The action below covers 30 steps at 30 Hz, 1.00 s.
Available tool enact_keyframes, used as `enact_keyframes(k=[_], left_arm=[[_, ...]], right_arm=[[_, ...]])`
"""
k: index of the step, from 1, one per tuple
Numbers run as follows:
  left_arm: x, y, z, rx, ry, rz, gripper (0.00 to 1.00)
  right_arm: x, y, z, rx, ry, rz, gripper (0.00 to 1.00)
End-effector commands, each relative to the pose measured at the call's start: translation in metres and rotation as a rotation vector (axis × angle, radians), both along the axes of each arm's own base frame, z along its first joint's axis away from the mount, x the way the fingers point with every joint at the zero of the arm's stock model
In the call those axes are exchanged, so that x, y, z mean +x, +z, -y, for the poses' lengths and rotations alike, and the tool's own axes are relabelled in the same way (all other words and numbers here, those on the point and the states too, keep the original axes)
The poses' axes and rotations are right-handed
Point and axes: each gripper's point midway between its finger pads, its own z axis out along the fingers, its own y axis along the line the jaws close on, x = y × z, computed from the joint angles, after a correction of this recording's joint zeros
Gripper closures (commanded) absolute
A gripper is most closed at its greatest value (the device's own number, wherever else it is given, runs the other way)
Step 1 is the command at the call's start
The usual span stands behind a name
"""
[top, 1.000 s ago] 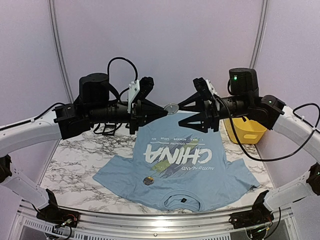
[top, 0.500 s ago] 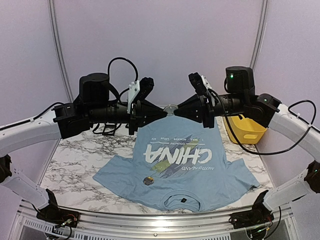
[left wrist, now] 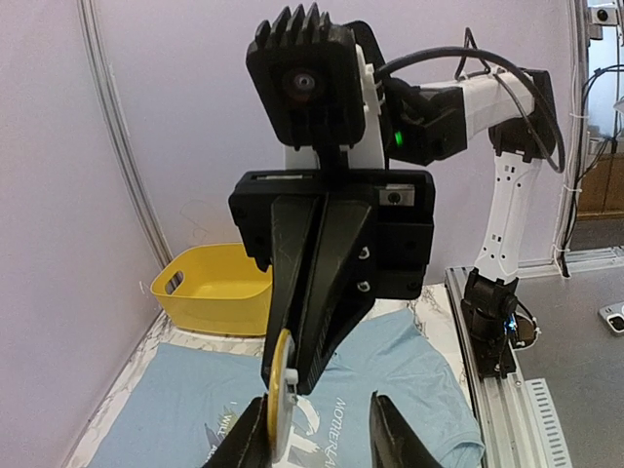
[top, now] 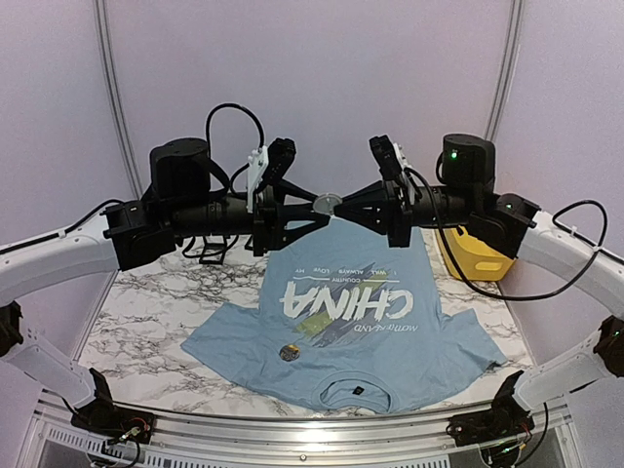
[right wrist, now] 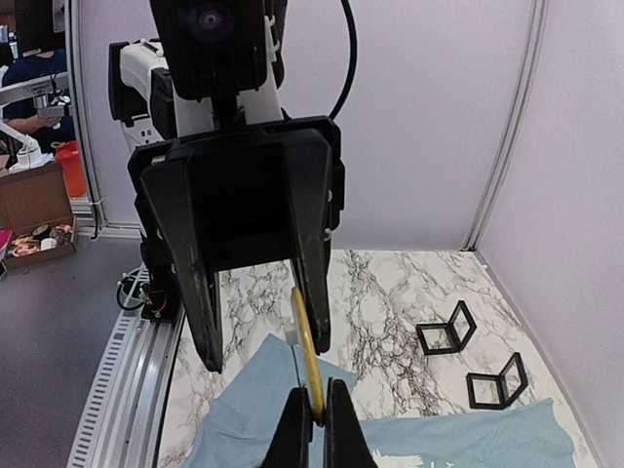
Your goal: Pin the brooch onto the clothing
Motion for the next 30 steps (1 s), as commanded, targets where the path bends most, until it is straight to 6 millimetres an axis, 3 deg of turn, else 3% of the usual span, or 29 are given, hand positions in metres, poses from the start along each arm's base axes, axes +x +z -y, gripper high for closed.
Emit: enact_keyframes(k=[1,8,14,21,25,30], left_arm=[[-0.004,0.023,-0.003,-0.082,-0.007,0.023,0.64],[-0.005,0.030,-0.004,-0.131,-0.009,0.038,0.73],[-0.009,0.030,-0.006,-0.131,-0.024,0.047,0.64],[-0.018,0.051,-0.021,-0.250,-0.021,0.059,0.65],[-0.011,0.056,-0.021,-0.274,0.019,0.044,0.70],[-0.008,0.057,-0.014,-0.278,0.020,0.034,0.67]], right_arm=[[-0.005,0.025,0.001,0.110,-0.013,0.018,1.00],[-0.008,0.029,0.000,0.149,0.003,0.031,1.00],[-0.013,0.036,0.001,0.179,0.029,0.038,1.00],[-0.024,0.044,0.004,0.234,0.067,0.063,1.00],[-0.025,0.046,0.002,0.238,0.074,0.066,1.00],[-0.025,0.045,0.000,0.236,0.076,0.062,1.00]])
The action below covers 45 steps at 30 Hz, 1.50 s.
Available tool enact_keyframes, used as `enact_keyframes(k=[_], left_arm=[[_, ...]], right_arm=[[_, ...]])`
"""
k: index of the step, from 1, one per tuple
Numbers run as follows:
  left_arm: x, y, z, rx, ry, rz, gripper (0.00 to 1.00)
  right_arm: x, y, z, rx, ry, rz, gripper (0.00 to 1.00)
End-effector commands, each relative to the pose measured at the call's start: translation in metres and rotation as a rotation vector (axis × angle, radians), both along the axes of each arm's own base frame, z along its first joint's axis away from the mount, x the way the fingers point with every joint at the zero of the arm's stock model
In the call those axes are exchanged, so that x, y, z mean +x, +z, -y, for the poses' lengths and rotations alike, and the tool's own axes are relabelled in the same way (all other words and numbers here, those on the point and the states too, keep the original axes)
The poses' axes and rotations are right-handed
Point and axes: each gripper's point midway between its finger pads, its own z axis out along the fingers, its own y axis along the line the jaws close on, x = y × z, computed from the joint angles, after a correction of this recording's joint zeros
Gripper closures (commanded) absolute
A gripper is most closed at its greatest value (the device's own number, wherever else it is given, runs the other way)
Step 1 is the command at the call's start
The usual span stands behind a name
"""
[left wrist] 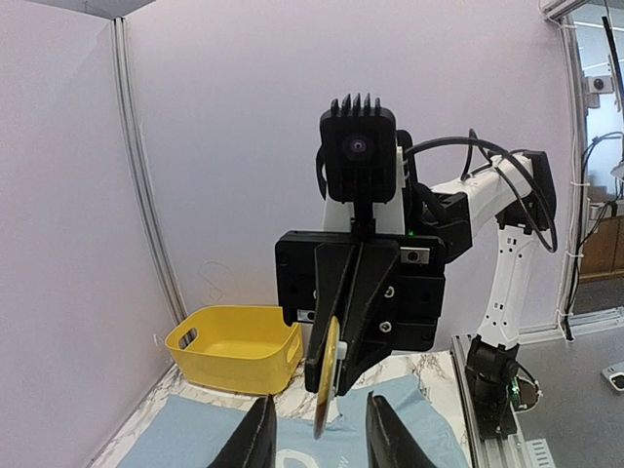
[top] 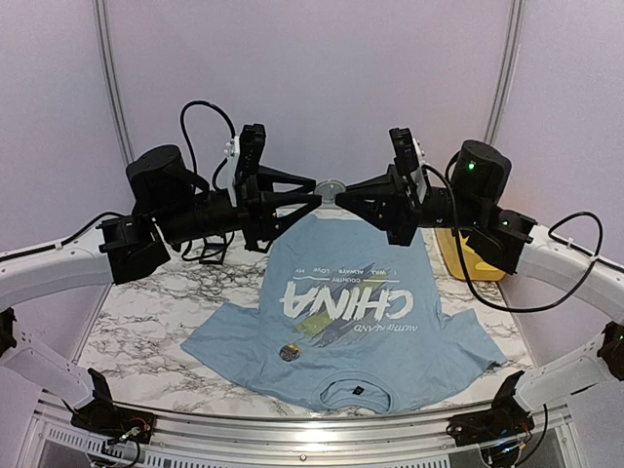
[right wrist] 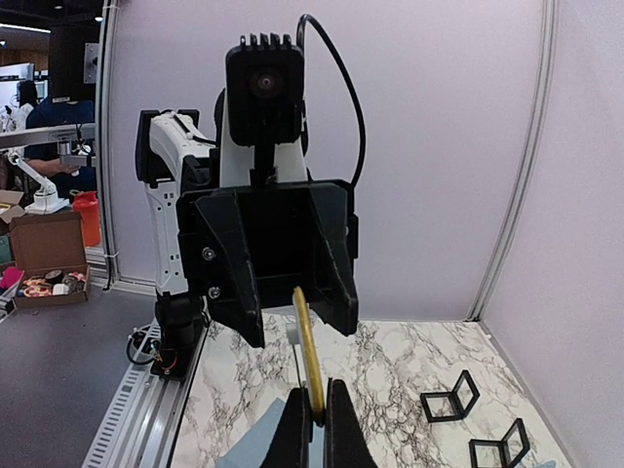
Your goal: Pin the brooch onto the clothing
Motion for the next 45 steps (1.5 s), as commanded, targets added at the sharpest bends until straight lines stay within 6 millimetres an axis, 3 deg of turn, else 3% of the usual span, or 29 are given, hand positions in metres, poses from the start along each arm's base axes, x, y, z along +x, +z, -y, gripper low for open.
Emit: enact_keyframes(k=[1,9,13,20,27,31,35,42,45], left_arm=[[-0.002,0.023,0.002,-0.072,0.000,0.015,0.67],[-0.007,0.021,0.011,-0.061,-0.032,0.023,0.68],[-0.004,0.022,0.012,-0.066,-0.015,0.016,0.78],[-0.001,0.019,0.017,-0.059,-0.017,0.007,0.85],[0.002,0.015,0.020,-0.048,-0.008,0.004,0.85],[0.005,0.017,0.020,-0.052,0.008,-0.001,0.94],[0.006,0.018,0.019,-0.053,0.016,-0.005,0.94],[0.027,0.022,0.011,-0.073,0.151,-0.020,0.99],[0.035,0.021,0.007,-0.081,0.202,-0.040,0.95]], right_arm=[[-0.010,0.018,0.002,0.043,0.026,0.031,1.00],[-0.009,0.018,0.002,0.036,0.016,0.029,1.00],[-0.009,0.018,0.002,0.034,0.016,0.030,1.00],[-0.008,0.016,0.001,0.029,0.011,0.029,1.00],[-0.006,0.016,0.002,0.026,0.001,0.031,1.00],[-0.006,0.016,0.001,0.025,0.003,0.032,1.00],[-0.006,0.013,0.001,0.017,0.002,0.033,1.00],[-0.008,0.002,-0.008,-0.016,-0.013,0.059,1.00],[-0.007,0.001,-0.010,-0.025,-0.017,0.058,1.00]])
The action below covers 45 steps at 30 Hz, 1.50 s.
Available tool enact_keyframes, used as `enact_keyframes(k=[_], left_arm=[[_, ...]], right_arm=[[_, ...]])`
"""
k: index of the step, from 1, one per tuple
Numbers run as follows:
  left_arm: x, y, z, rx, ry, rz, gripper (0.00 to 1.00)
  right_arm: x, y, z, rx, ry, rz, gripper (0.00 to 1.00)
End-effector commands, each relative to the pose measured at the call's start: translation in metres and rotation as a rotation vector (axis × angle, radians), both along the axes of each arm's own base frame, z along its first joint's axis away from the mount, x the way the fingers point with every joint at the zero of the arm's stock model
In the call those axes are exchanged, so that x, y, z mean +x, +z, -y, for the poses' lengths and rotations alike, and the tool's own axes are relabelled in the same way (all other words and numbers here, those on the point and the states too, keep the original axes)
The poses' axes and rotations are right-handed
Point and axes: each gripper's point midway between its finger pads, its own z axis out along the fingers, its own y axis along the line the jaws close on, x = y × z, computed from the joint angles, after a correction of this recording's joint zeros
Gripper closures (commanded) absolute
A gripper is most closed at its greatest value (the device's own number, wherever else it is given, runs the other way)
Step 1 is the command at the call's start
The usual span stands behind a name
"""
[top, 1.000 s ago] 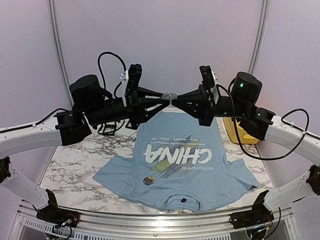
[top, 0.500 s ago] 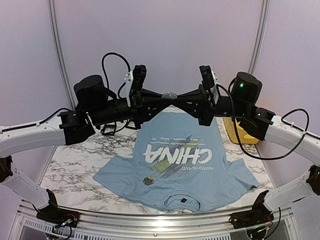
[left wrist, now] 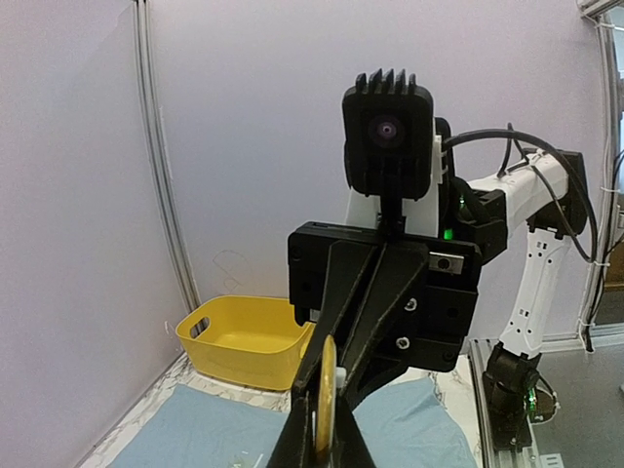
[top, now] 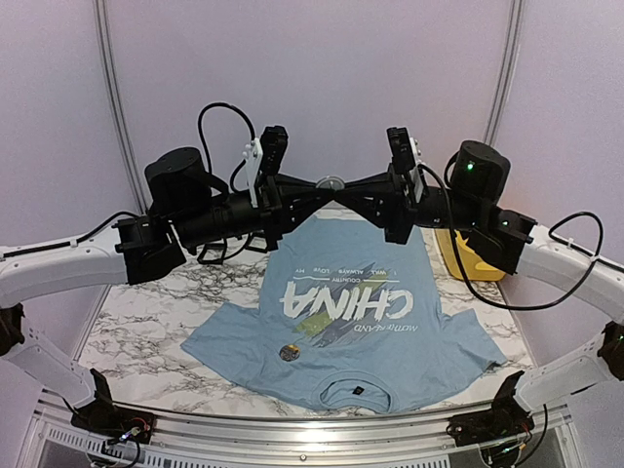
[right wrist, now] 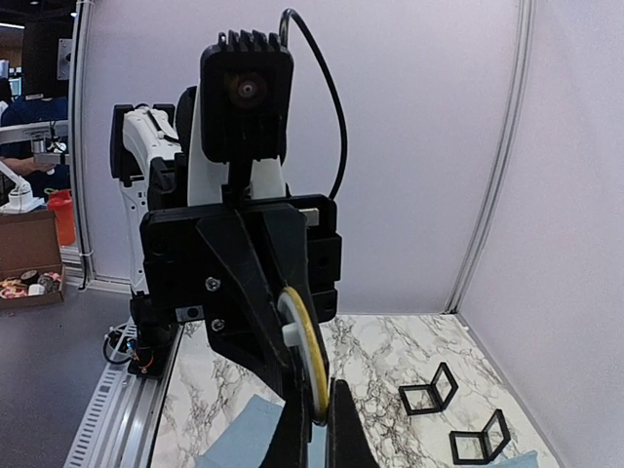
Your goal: Pin the brooch onto the clothing
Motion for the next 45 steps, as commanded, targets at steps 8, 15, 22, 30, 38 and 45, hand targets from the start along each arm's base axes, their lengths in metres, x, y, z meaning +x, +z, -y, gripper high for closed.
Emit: enact_keyframes(k=[8,15,22,30,38,45], left_arm=[[0.035,0.027,-0.022,-0.094,0.238,-0.029,0.84],[0.027,0.025,-0.019,-0.084,0.187,-0.022,0.97],[0.015,0.020,-0.017,-0.070,0.126,-0.013,0.89],[0.013,0.016,-0.024,-0.053,0.142,0.024,0.73],[0.004,0.010,-0.021,-0.027,0.095,0.061,0.44],[-0.023,-0.005,-0.022,0.029,-0.027,0.152,0.11]], right_arm=[[-0.014,0.005,-0.007,-0.009,0.024,0.040,1.00],[-0.014,0.007,-0.005,-0.003,0.018,0.043,1.00],[-0.012,0.008,-0.005,0.001,0.008,0.043,1.00],[-0.004,0.011,-0.004,0.005,-0.021,0.019,1.00],[0.001,0.013,-0.002,0.010,-0.033,0.009,1.00],[0.011,0.013,0.004,0.009,-0.062,0.007,1.00]])
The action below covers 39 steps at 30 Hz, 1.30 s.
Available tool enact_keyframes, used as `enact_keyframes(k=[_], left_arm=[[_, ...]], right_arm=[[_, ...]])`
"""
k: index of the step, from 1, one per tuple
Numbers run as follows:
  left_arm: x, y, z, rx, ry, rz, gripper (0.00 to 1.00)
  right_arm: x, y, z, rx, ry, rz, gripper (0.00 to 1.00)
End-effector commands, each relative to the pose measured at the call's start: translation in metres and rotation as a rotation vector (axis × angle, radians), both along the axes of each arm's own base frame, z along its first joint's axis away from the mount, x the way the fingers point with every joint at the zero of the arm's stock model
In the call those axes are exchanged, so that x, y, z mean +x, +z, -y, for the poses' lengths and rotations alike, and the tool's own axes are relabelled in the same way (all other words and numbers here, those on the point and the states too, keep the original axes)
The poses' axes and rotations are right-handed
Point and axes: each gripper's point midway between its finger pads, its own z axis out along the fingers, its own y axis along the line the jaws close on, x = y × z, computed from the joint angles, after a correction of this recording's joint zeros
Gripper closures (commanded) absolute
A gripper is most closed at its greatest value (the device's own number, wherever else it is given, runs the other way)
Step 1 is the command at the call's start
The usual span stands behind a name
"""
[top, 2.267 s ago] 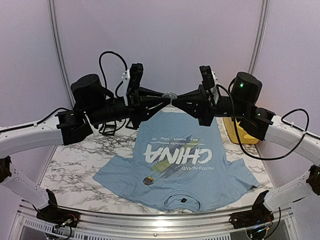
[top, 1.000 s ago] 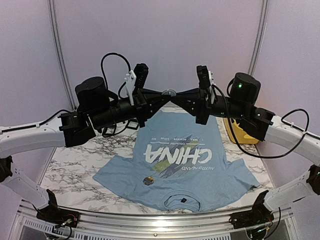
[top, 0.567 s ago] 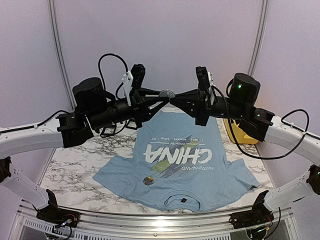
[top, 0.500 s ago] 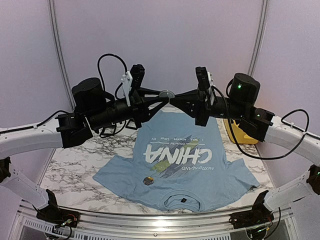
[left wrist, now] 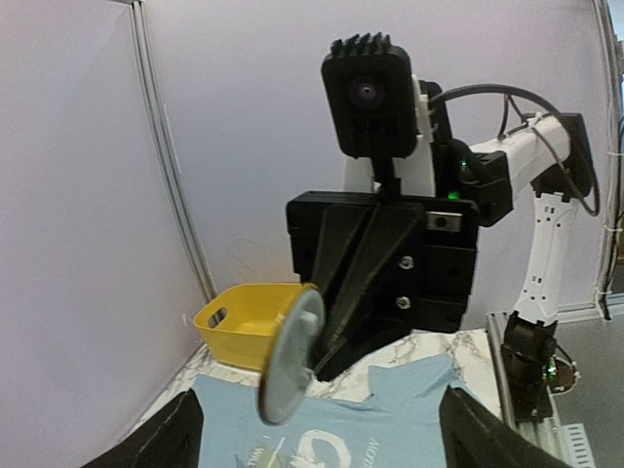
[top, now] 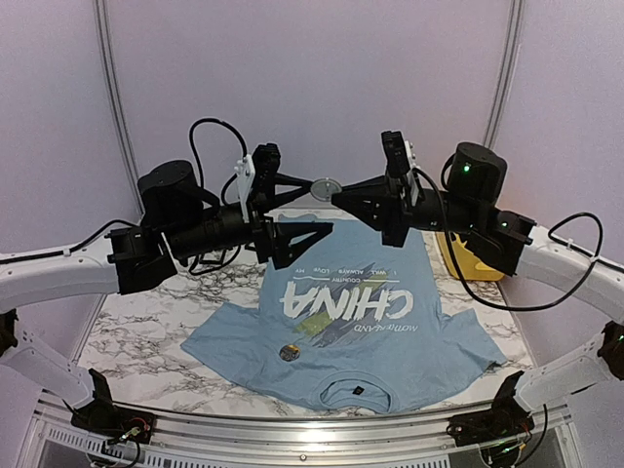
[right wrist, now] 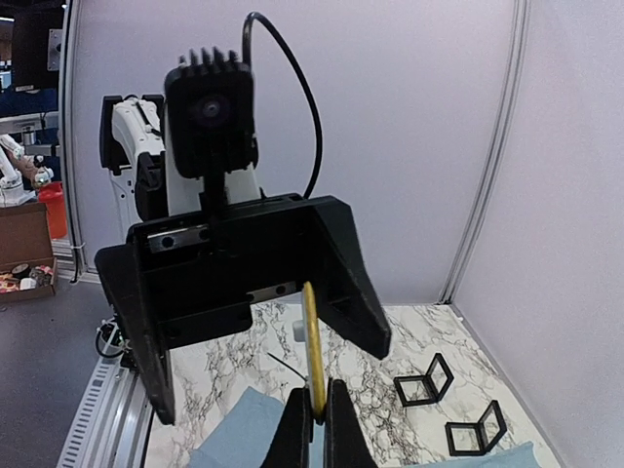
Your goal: Pin the brooch onto the clothing
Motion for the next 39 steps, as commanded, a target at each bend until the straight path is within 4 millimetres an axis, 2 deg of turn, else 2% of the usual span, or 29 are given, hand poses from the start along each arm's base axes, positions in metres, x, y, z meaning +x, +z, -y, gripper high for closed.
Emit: enact_keyframes(k=[1,2,4,6,8,9,10,12,13,15,21,23,27,30,36,39], left_arm=[[-0.023,0.008,-0.013,0.005,-0.075,0.104,0.10],[-0.021,0.007,-0.016,0.013,-0.059,0.107,0.08],[-0.005,0.004,-0.025,0.023,0.016,0.074,0.06],[0.028,-0.014,-0.035,0.054,0.128,-0.027,0.07],[0.072,-0.048,-0.050,0.137,0.288,-0.172,0.14],[0.085,-0.074,-0.054,0.200,0.351,-0.252,0.19],[0.095,-0.099,-0.060,0.260,0.406,-0.315,0.25],[0.098,-0.150,-0.069,0.369,0.460,-0.413,0.31],[0.097,-0.171,-0.075,0.390,0.485,-0.474,0.32],[0.090,-0.202,-0.086,0.405,0.516,-0.549,0.35],[0.070,-0.263,-0.118,0.473,0.576,-0.632,0.46],[0.057,-0.279,-0.120,0.515,0.555,-0.641,0.49],[0.017,-0.291,-0.091,0.605,0.387,-0.509,0.49],[0.002,-0.297,-0.069,0.636,0.291,-0.454,0.48],[-0.005,-0.315,-0.023,0.749,0.150,-0.289,0.49],[0.004,-0.334,-0.008,0.794,0.142,-0.276,0.49]], right_arm=[[0.007,0.017,0.008,0.022,-0.019,0.015,1.00],[0.010,0.015,0.011,0.016,-0.029,0.015,1.00],[0.020,0.010,0.018,0.001,-0.059,0.016,1.00],[0.031,-0.002,0.026,-0.026,-0.101,0.024,1.00],[0.046,-0.028,0.030,-0.087,-0.186,0.032,1.00],[0.052,-0.036,0.032,-0.108,-0.220,0.038,1.00],[0.057,-0.049,0.033,-0.134,-0.248,0.038,1.00],[0.065,-0.078,0.037,-0.178,-0.294,0.023,1.00],[0.067,-0.090,0.038,-0.194,-0.315,0.020,1.00],[0.071,-0.115,0.040,-0.228,-0.355,0.024,1.00],[0.060,-0.181,0.020,-0.359,-0.367,0.089,1.00],[0.059,-0.198,0.018,-0.386,-0.372,0.074,1.00],[0.057,-0.220,0.025,-0.408,-0.401,0.061,1.00],[0.054,-0.234,0.033,-0.408,-0.433,0.079,1.00],[0.052,-0.259,0.046,-0.418,-0.478,0.071,1.00],[0.053,-0.265,0.050,-0.425,-0.495,0.078,1.00]])
